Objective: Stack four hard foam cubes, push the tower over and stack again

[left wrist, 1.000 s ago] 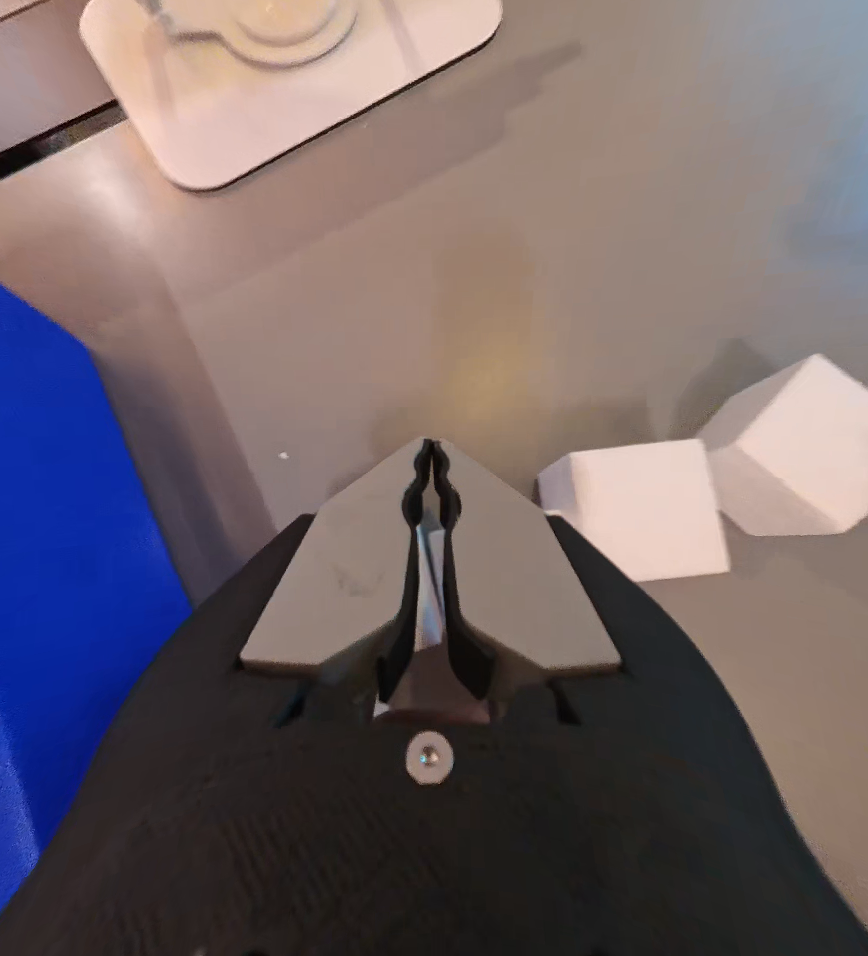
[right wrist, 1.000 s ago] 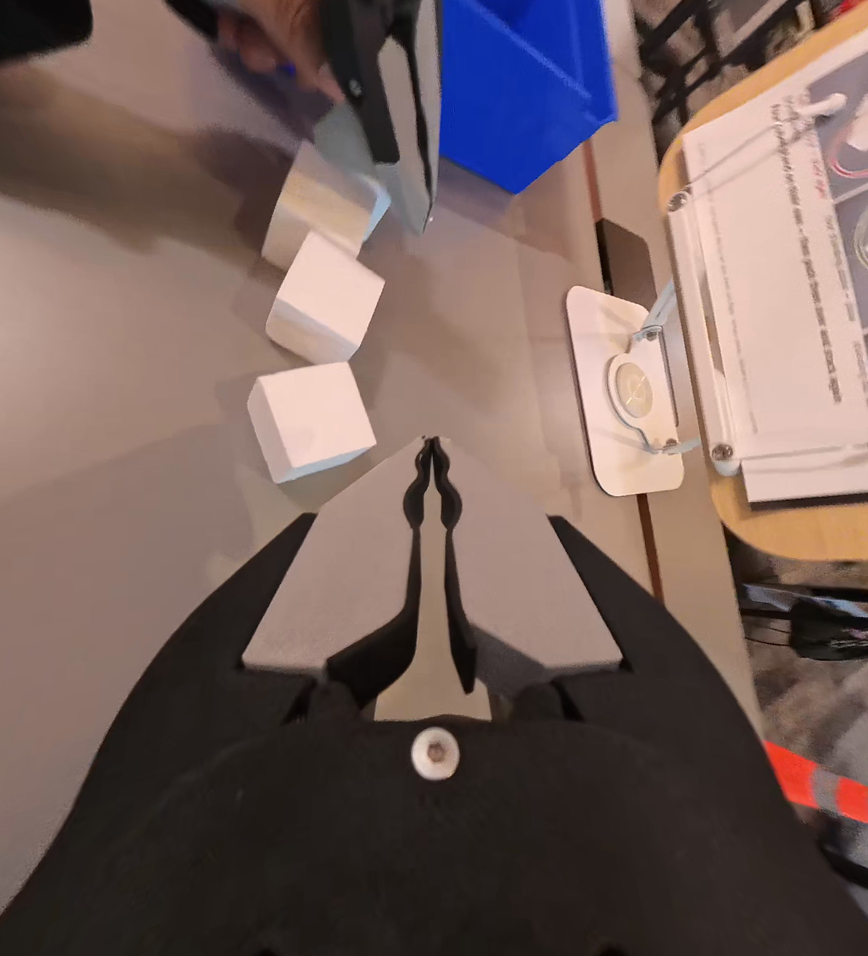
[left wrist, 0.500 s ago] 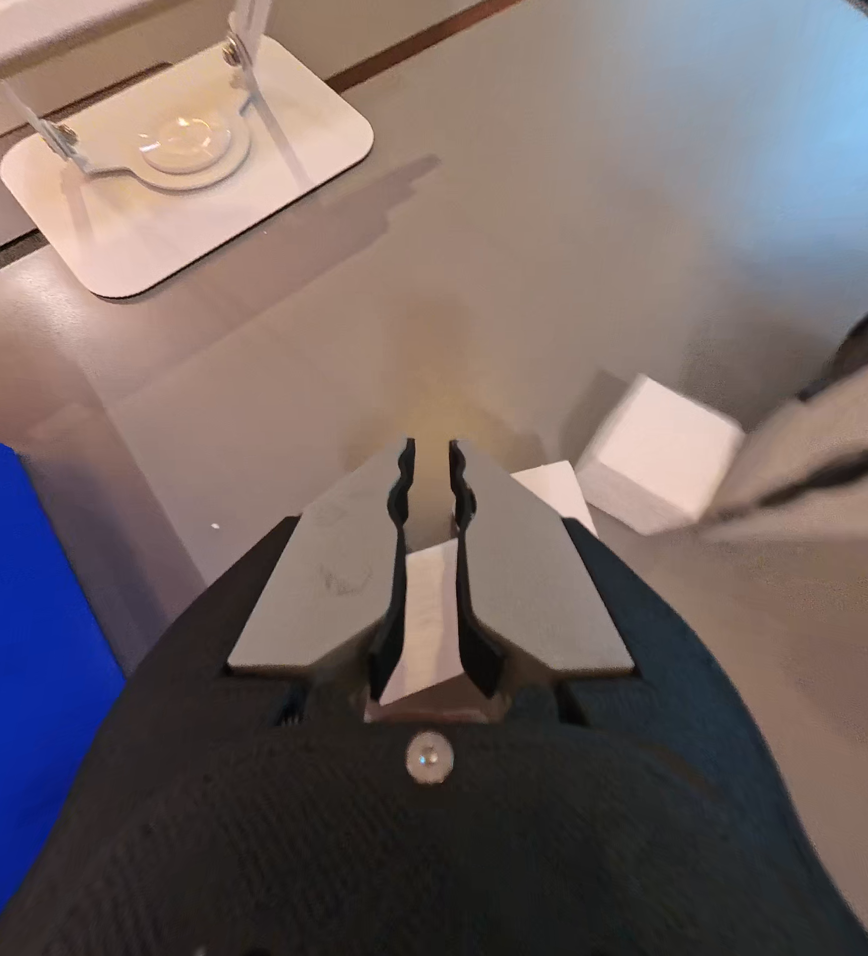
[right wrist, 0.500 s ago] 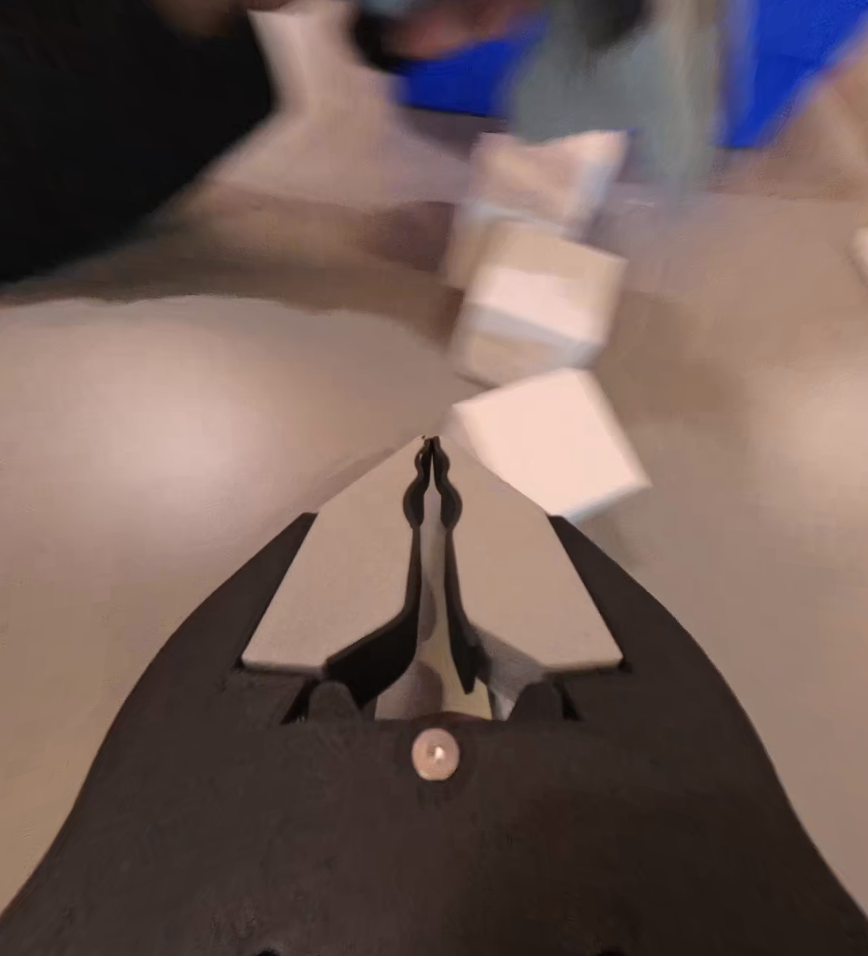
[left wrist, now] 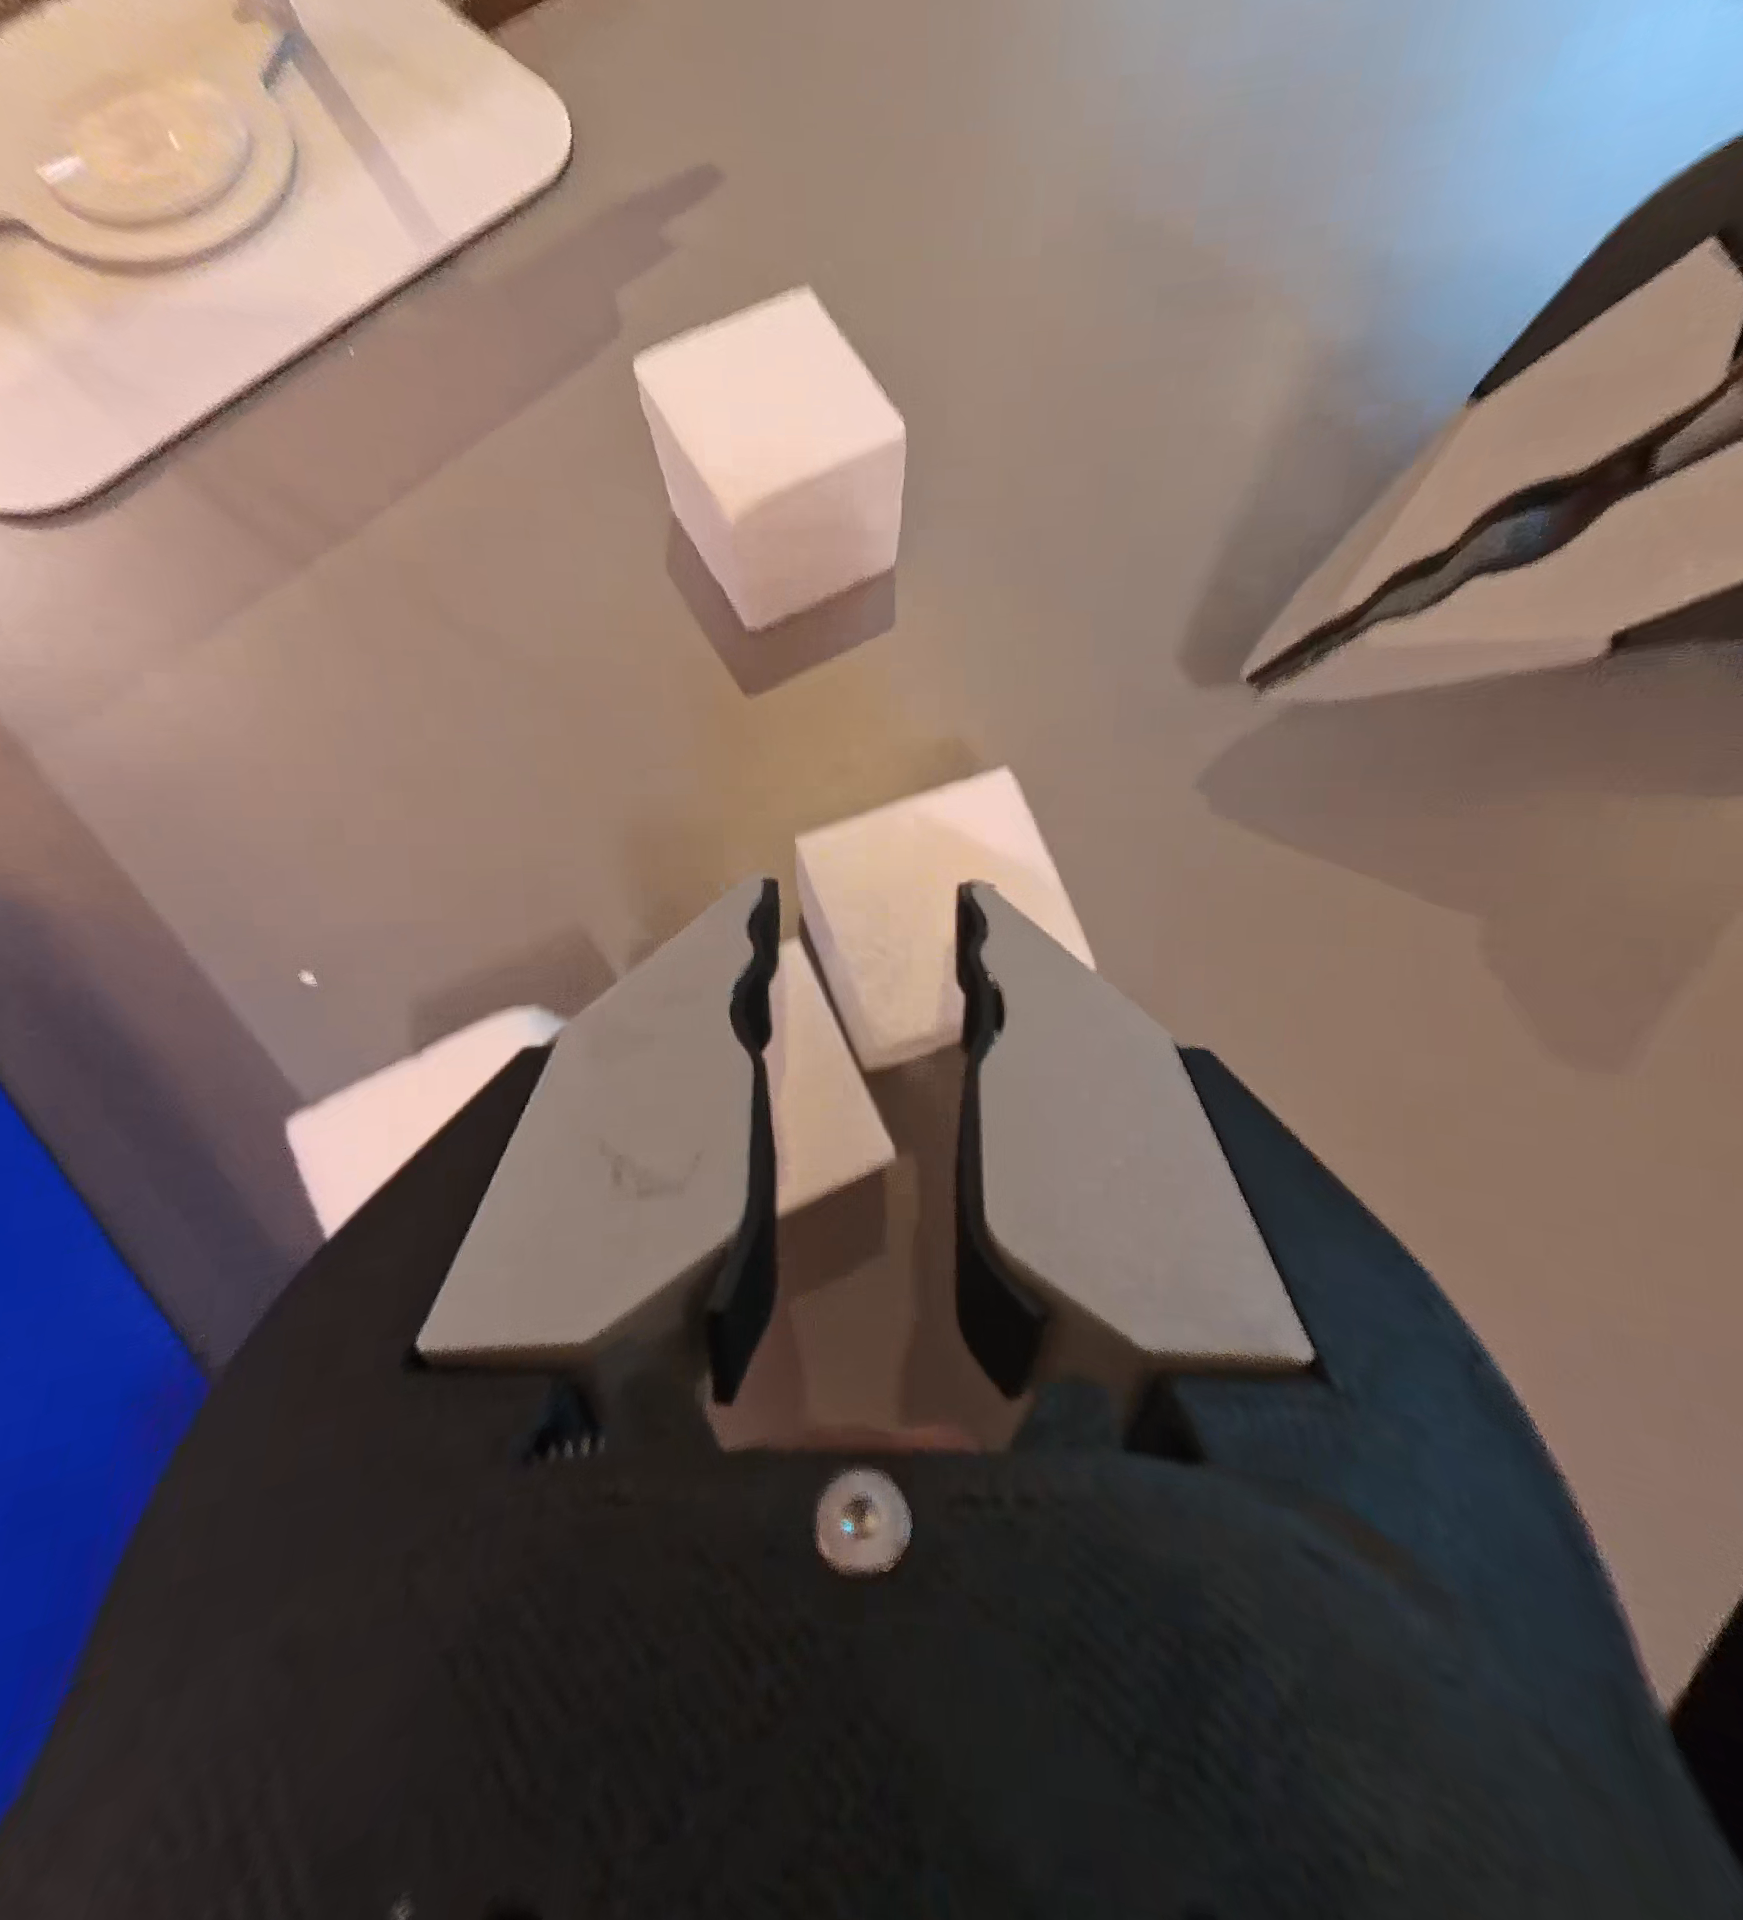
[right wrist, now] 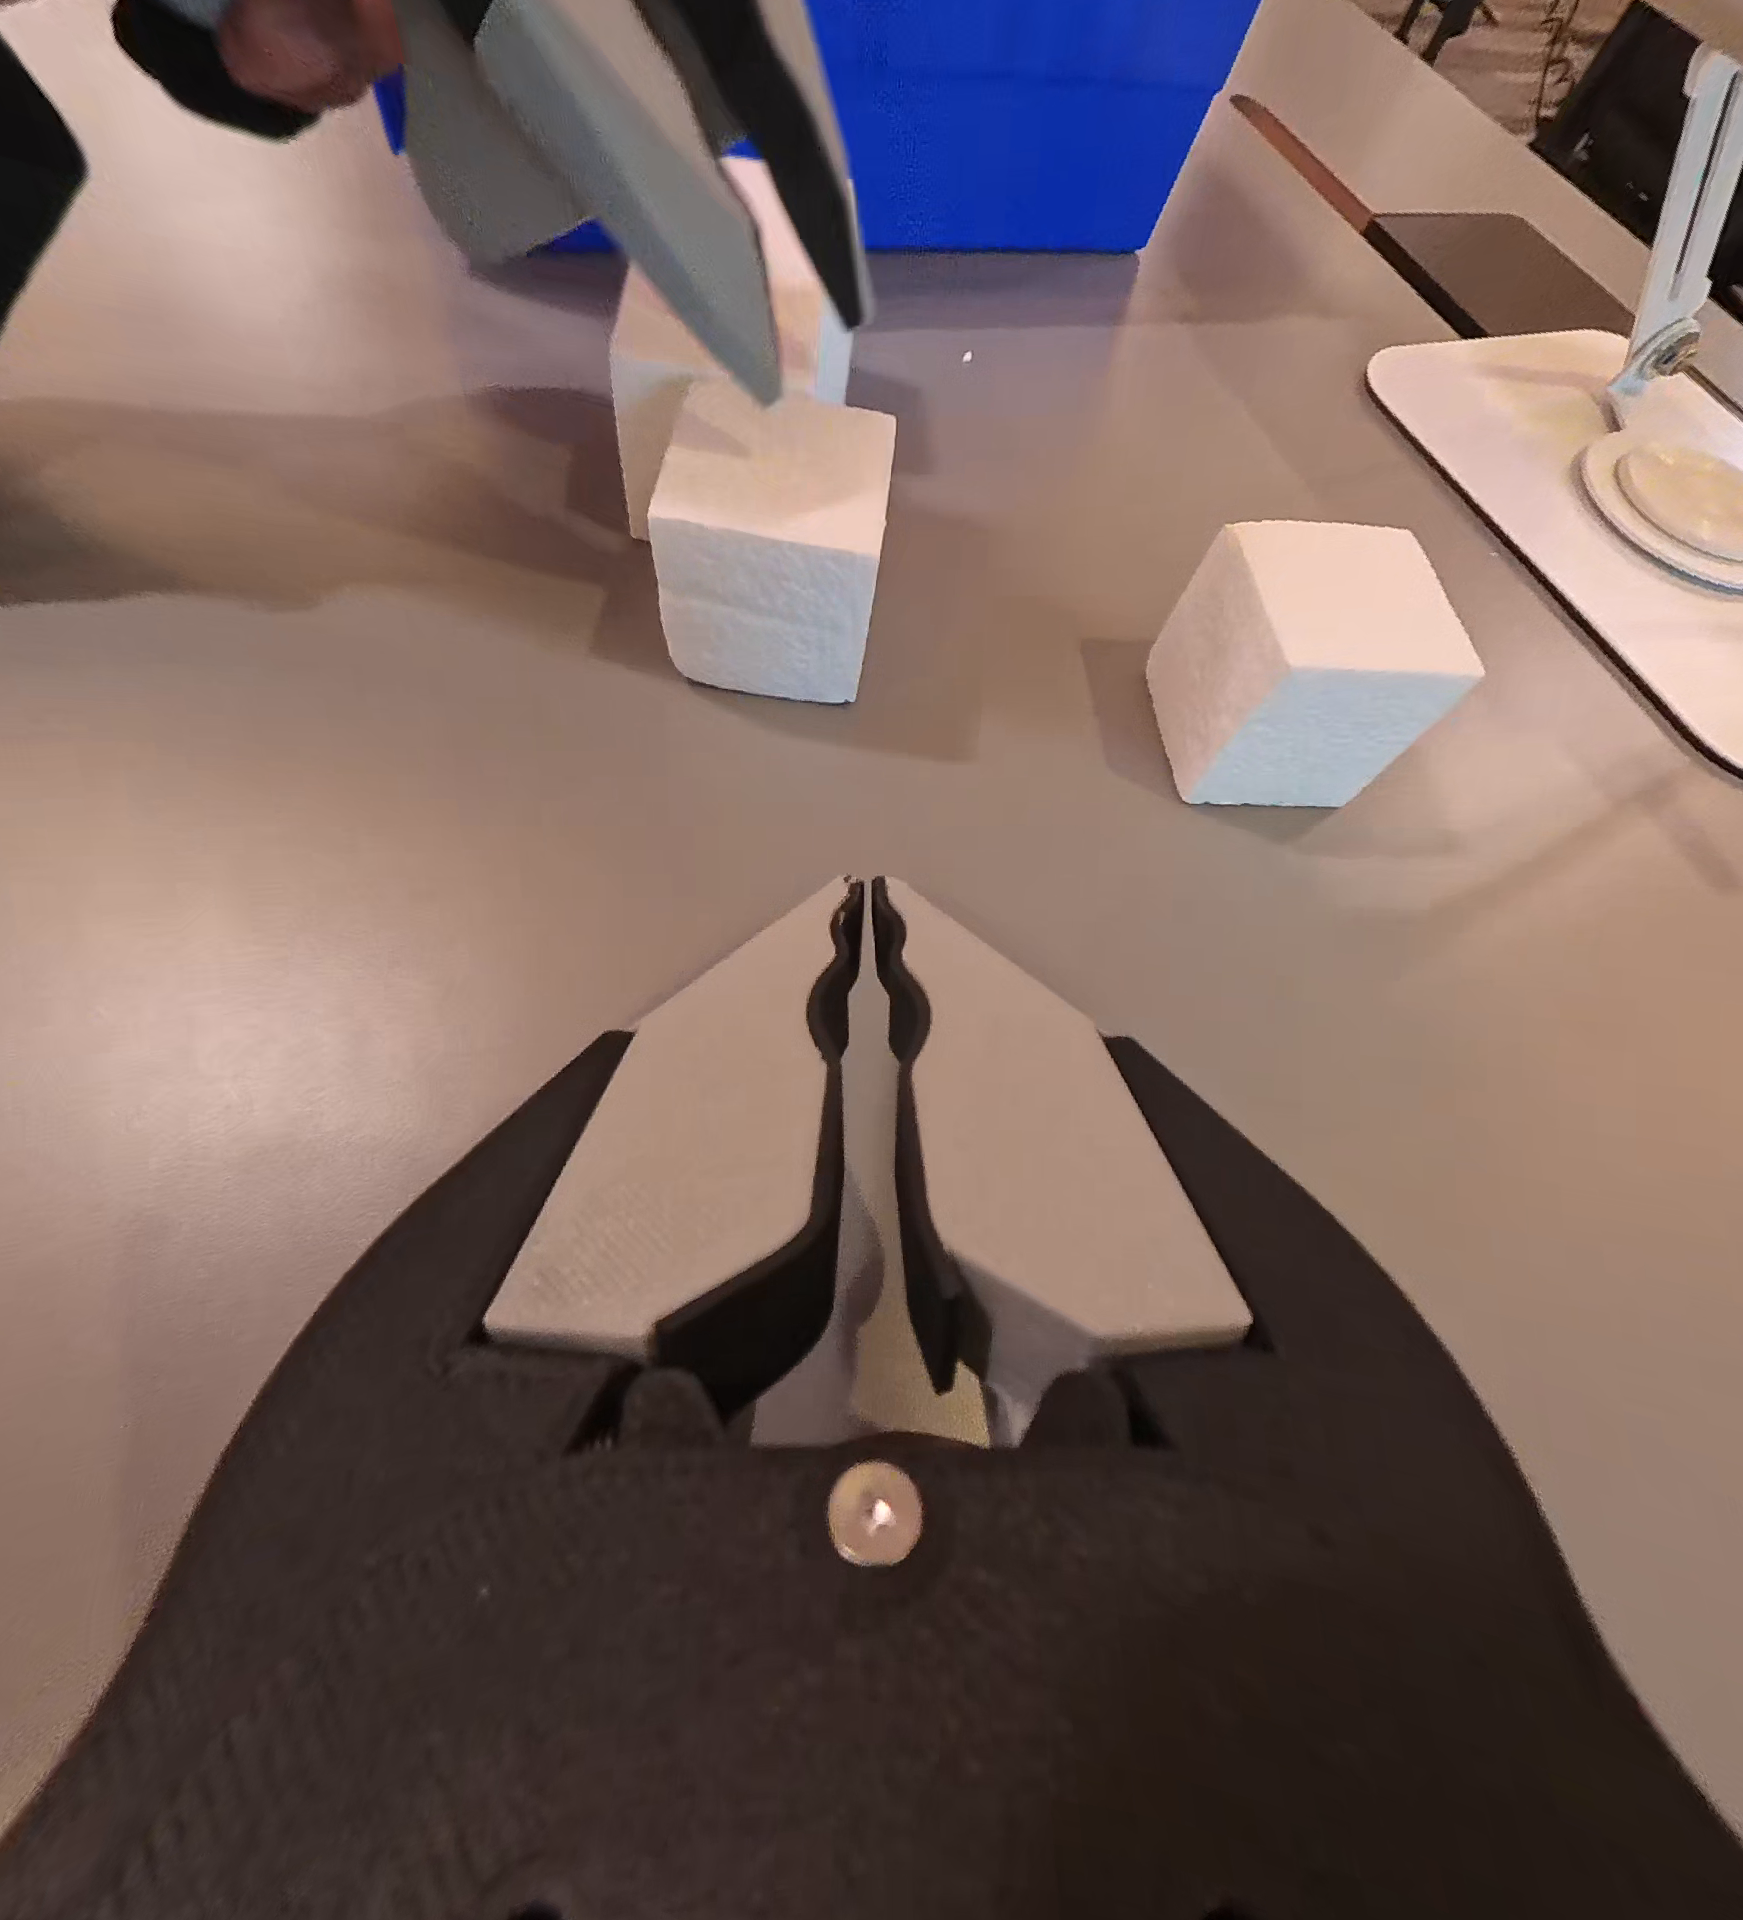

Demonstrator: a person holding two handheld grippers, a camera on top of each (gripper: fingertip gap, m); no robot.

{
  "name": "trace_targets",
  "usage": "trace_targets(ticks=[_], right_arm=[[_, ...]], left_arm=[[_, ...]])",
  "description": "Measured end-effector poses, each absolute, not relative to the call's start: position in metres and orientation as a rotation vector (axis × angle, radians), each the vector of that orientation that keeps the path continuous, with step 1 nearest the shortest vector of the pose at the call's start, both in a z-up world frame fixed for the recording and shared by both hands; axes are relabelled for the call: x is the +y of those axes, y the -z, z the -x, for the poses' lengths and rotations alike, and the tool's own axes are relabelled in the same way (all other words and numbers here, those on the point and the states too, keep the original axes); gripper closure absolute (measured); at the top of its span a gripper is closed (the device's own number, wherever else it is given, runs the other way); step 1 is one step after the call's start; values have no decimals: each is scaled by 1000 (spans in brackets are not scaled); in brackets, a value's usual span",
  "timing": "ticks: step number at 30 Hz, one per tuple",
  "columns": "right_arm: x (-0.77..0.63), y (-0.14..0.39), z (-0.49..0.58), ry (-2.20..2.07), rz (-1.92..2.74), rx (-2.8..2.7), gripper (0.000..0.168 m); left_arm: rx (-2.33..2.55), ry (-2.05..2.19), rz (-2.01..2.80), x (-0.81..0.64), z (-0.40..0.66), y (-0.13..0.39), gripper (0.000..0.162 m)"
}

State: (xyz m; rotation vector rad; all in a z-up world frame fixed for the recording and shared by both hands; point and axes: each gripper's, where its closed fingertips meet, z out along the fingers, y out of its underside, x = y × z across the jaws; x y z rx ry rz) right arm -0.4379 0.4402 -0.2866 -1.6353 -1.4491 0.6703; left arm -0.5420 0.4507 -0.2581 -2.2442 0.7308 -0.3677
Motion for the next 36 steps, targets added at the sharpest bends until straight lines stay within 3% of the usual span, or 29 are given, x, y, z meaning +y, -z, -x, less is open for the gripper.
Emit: trace_targets(ticks=[1, 5, 13, 26, 31, 36], right_arm=[[440, 285, 438, -681, 1634, -1445, 168], [437, 281, 439, -697, 1624, -1441, 168], [460, 252, 418, -672, 1595, -1278, 168], [468, 213, 391, -989, 1606, -1023, 162], [464, 211, 394, -983, 1584, -1037, 161], [462, 217, 397, -967, 1595, -1063, 161]], left_arm=[[732, 343, 2271, 446, 546, 263, 130], [832, 337, 2275, 434, 535, 270, 156], [1045, 646, 2240, 433, 433, 265, 135], [668, 190, 2405, 418, 556, 268, 116], [488, -19, 2332, 424, 583, 277, 101], [401, 39, 2272, 426, 578, 280, 107]])
